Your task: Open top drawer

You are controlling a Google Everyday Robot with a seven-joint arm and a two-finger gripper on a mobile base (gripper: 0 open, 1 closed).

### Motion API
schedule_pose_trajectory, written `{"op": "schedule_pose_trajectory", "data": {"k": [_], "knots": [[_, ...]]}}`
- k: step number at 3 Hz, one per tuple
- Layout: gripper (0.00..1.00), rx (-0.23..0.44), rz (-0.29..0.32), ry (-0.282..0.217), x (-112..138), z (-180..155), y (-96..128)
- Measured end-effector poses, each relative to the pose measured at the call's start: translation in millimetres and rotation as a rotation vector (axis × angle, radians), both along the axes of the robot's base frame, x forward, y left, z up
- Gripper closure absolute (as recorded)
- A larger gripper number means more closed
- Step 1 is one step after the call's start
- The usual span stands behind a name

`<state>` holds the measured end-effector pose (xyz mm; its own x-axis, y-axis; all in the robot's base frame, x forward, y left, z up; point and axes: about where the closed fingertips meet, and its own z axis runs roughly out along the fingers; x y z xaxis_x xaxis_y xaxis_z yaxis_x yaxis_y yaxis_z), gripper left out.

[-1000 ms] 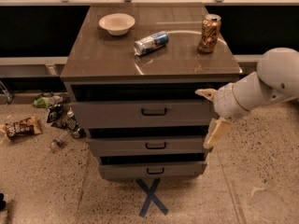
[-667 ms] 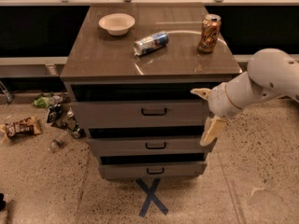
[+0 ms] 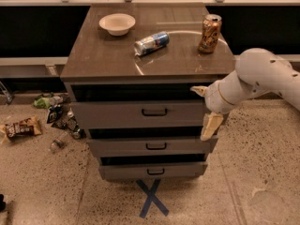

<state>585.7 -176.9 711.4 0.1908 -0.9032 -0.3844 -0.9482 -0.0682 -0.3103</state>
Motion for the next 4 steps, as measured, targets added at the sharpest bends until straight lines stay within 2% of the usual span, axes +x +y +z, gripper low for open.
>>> {"op": "schedule_pose_trajectory", "data": {"k": [2, 3, 4], "knots": [[0.00, -0.071, 0.005, -0.008, 17, -30, 0], [0.00, -0.084, 0.008, -0.010, 24, -38, -3], [0.00, -0.097, -0.021, -0.017, 31, -43, -9]]}}
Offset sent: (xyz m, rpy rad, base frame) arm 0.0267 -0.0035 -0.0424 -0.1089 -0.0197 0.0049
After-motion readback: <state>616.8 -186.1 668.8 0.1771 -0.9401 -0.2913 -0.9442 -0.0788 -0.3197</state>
